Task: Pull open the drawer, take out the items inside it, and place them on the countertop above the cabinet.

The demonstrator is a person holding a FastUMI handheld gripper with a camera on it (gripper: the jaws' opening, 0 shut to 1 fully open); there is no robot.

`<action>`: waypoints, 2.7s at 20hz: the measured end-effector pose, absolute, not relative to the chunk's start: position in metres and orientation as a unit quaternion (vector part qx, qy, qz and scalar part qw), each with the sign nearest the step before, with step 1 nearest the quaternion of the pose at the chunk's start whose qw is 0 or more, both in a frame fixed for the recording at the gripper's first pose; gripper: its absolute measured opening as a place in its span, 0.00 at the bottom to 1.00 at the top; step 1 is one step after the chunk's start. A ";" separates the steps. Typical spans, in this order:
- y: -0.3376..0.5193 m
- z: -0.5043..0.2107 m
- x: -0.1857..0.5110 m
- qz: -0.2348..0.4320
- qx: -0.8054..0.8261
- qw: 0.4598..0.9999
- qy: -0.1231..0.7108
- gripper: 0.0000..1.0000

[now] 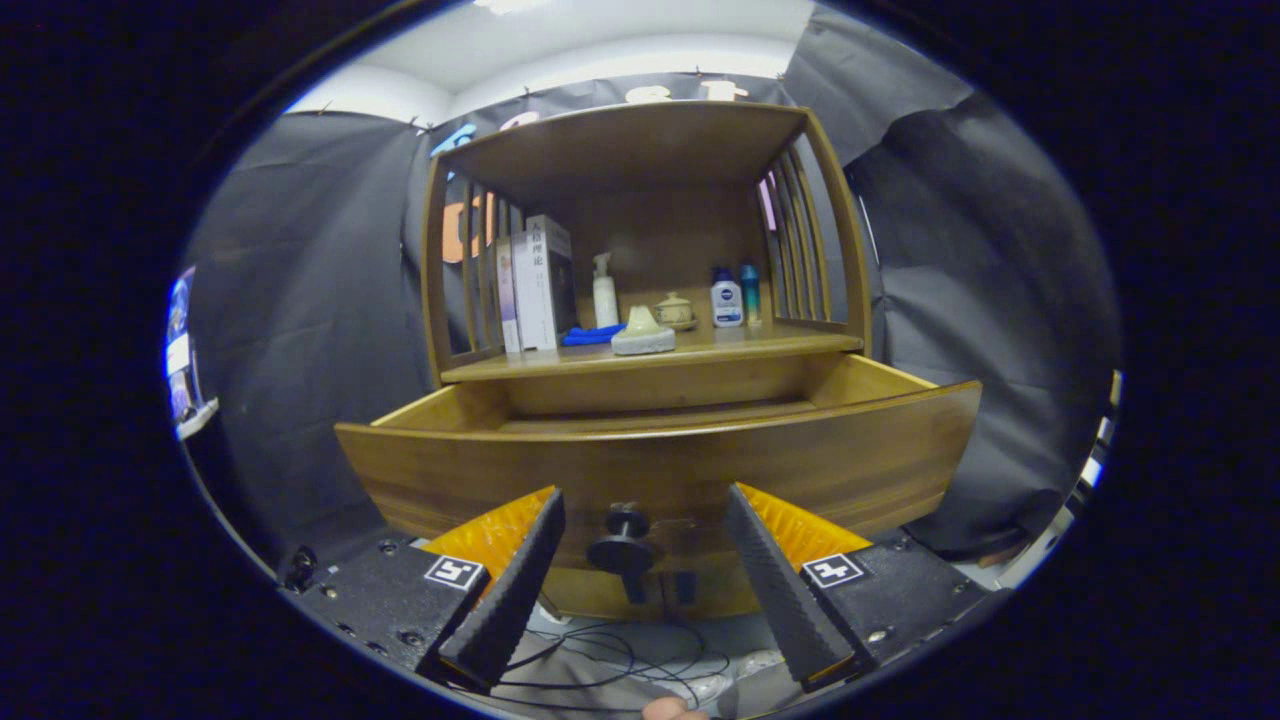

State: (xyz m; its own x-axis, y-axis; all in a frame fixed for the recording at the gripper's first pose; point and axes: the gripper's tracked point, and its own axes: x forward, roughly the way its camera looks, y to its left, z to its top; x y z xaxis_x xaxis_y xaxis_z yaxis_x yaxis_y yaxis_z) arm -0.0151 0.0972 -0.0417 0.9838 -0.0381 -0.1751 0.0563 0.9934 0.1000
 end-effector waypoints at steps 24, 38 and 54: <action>0.102 -0.054 0.017 -0.065 0.060 0.994 0.060 1.00; 0.100 -0.044 0.064 -0.074 0.044 0.995 0.058 1.00; 0.090 -0.042 0.152 -0.075 0.043 0.994 0.060 1.00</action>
